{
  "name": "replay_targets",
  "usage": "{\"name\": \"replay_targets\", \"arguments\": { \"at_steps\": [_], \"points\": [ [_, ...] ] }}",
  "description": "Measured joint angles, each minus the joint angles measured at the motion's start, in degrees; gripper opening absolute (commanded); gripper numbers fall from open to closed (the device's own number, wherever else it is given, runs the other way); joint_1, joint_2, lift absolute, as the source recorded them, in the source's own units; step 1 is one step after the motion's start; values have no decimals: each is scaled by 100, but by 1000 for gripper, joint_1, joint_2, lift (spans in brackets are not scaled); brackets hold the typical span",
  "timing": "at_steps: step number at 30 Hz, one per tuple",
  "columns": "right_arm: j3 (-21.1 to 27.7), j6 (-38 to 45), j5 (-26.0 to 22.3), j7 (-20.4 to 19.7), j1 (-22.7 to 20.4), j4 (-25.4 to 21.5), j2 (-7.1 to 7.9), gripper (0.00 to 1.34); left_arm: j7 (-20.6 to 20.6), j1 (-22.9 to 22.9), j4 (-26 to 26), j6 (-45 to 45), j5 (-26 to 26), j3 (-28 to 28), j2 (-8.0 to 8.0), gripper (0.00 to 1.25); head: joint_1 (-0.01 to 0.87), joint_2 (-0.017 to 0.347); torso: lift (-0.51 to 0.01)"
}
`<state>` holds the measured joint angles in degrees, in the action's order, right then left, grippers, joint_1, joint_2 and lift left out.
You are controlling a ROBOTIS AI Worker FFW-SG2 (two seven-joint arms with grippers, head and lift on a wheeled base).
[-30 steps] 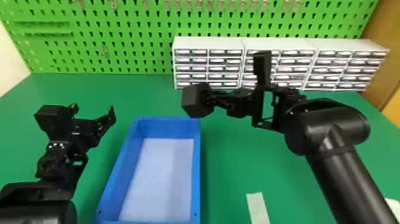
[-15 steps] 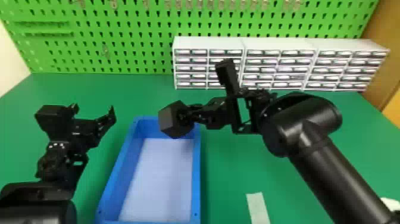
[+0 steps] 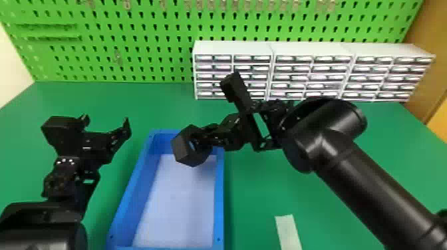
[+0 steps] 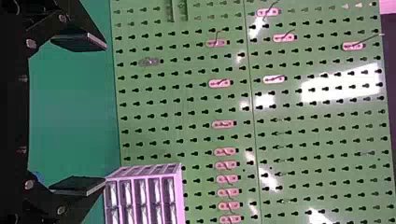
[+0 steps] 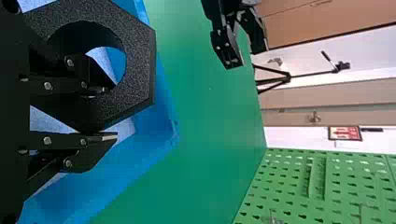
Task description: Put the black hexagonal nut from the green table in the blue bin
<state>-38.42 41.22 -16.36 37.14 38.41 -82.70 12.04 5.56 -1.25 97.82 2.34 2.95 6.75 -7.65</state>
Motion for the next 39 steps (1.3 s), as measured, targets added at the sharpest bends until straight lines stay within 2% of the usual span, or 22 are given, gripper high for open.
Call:
{"name": "replay_targets", "arguments": {
  "at_steps": [14,28,30,32,36,39],
  "points": [
    [-987,-61,-397,-347,395,29,148,359,0,-1,0,4,-15,-8,0,1000,686,52,-97],
    [-1140,-70,-437,-374,460,35,150,362,1,-7,0,10,-14,-9,-7,1000,686,52,-97],
    [-1153,-70,-438,-375,466,35,150,428,0,-5,0,11,-14,-13,-8,1000,686,52,-97],
    [-1162,-70,-437,-375,471,35,150,577,0,-2,0,12,-14,-15,-9,1000,686,52,-97],
    [-1168,-70,-418,-377,474,35,149,655,-1,0,0,12,-12,-16,-14,1000,686,52,-97],
    [-1168,-70,-402,-383,474,35,149,900,0,1,0,13,-9,-21,-17,1000,686,52,-97]
  ]
}}
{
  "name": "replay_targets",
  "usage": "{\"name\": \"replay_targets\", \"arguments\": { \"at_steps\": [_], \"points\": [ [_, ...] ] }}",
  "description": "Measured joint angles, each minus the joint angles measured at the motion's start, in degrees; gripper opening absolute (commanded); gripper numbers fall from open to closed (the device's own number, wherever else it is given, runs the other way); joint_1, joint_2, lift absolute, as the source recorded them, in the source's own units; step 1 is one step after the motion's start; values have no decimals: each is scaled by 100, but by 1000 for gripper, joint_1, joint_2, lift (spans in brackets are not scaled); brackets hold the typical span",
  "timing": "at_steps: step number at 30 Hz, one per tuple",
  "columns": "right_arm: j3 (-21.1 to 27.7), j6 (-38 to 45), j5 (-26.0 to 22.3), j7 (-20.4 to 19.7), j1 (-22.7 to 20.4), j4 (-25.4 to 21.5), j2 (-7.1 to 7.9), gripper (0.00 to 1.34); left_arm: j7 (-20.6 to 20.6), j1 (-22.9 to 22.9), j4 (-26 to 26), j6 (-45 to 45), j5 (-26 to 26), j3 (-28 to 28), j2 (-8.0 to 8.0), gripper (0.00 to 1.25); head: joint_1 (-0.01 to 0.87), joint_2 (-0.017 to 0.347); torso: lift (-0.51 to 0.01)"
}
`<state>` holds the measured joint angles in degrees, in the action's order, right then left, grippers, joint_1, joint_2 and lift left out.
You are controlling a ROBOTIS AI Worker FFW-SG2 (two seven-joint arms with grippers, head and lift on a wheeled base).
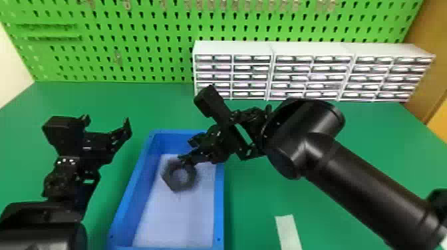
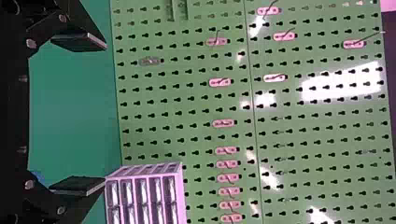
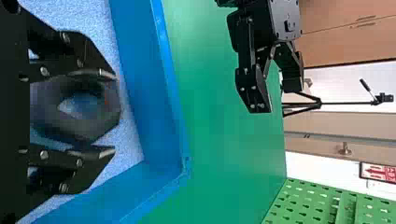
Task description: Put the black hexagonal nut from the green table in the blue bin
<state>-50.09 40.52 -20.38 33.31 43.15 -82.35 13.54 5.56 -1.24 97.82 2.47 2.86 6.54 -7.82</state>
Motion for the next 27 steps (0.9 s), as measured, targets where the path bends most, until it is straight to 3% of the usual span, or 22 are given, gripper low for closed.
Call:
{"name": "replay_targets", "arguments": {
  "at_steps": [2,6,13,27],
  "points": [
    [3,6,5,-6,-1,4,0,1046,0,0,0,4,1,-2,-1,1000,686,52,-97],
    [20,22,11,-9,-4,11,-1,1175,-1,1,0,7,2,-4,-3,1000,686,52,-97],
    [60,27,30,-9,-11,17,-7,1247,-2,1,0,14,4,-4,-9,1000,686,52,-97],
    [248,26,-16,5,-65,15,-27,1249,1,1,0,17,4,-4,-11,1000,686,52,-97]
  ]
}}
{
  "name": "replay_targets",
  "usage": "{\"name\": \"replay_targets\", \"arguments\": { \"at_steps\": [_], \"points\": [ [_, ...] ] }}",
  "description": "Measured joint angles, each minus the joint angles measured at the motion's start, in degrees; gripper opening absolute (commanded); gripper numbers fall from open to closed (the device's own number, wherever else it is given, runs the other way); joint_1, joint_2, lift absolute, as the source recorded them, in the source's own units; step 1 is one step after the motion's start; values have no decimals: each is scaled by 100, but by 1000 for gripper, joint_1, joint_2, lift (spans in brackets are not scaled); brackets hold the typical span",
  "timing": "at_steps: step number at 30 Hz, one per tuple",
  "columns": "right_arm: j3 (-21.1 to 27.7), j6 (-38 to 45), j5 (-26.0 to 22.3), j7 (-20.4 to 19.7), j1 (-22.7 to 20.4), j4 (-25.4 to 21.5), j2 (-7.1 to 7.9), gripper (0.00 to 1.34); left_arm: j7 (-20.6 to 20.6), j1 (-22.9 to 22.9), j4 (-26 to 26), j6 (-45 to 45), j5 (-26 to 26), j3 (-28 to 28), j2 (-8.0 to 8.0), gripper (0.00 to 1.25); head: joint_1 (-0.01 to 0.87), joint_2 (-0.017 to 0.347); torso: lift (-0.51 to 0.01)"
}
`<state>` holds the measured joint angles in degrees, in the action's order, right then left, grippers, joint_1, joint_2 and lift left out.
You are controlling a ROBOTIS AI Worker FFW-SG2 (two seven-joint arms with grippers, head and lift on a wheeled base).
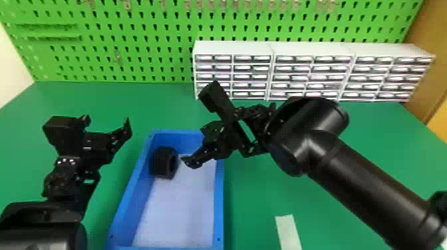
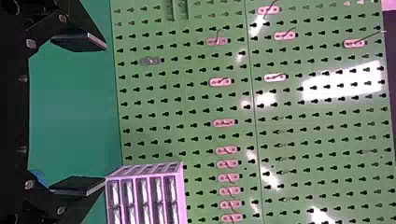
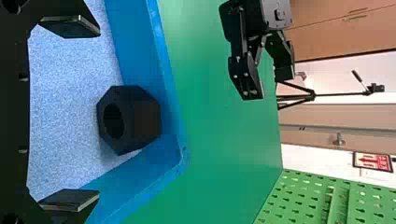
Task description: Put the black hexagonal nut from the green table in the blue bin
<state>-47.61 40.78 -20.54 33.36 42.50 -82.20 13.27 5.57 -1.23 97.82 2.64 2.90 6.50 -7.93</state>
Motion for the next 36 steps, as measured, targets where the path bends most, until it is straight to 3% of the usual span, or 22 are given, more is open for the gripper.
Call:
{"name": "replay_targets", "arguments": {
  "at_steps": [10,20,36],
  "points": [
    [834,-57,103,256,-262,-178,-80,1249,-1,9,0,0,0,-3,-7,1000,686,52,-97],
    [1952,-117,378,295,-643,-518,-257,1247,1,17,0,0,0,-9,-7,1000,686,52,-97],
    [3461,-610,647,240,-1096,-585,-562,1246,-2,17,0,0,1,-8,-6,1000,686,52,-97]
  ]
}}
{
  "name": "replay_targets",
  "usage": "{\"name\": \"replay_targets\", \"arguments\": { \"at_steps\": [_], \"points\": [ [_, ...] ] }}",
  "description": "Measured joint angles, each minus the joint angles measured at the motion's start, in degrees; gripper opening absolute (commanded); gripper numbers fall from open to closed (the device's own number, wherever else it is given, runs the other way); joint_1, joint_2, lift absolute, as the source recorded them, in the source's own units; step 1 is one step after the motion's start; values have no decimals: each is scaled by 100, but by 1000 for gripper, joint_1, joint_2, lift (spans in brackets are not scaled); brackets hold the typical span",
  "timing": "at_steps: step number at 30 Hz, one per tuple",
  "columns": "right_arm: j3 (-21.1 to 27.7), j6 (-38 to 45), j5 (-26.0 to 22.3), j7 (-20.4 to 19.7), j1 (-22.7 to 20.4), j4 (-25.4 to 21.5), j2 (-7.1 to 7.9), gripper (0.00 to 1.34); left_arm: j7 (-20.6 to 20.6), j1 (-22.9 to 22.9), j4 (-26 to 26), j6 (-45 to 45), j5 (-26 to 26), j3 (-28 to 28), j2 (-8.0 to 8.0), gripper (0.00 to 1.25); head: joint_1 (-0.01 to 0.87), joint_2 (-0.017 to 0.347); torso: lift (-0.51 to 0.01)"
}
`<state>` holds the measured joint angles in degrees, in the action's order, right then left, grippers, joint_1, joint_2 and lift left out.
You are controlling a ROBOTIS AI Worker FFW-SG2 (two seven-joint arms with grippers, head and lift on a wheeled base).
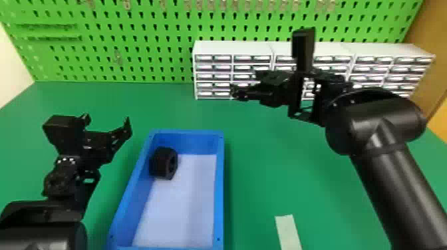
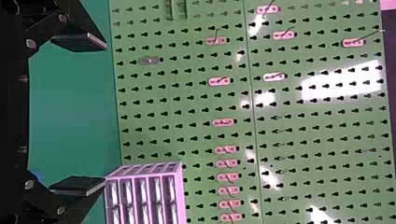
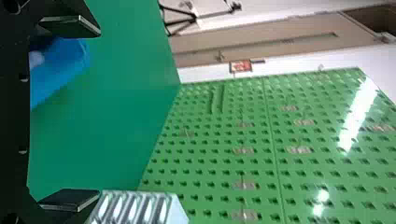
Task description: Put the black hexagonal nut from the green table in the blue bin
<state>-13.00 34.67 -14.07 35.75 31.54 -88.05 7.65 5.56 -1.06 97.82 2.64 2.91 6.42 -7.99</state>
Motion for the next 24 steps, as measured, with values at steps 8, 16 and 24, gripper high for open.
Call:
{"name": "replay_targets", "arguments": {
  "at_steps": [8,16,24],
  "points": [
    [603,-319,177,-506,-291,-66,-190,1246,1,-6,0,0,11,5,3,1000,686,52,-97],
    [1088,-698,456,-1073,-630,-191,-374,1246,-2,-6,0,0,24,-1,7,1000,686,52,-97],
    [1603,-1065,664,-1392,-990,-208,-567,1246,-2,0,0,0,63,-1,8,999,686,52,-97]
  ]
}}
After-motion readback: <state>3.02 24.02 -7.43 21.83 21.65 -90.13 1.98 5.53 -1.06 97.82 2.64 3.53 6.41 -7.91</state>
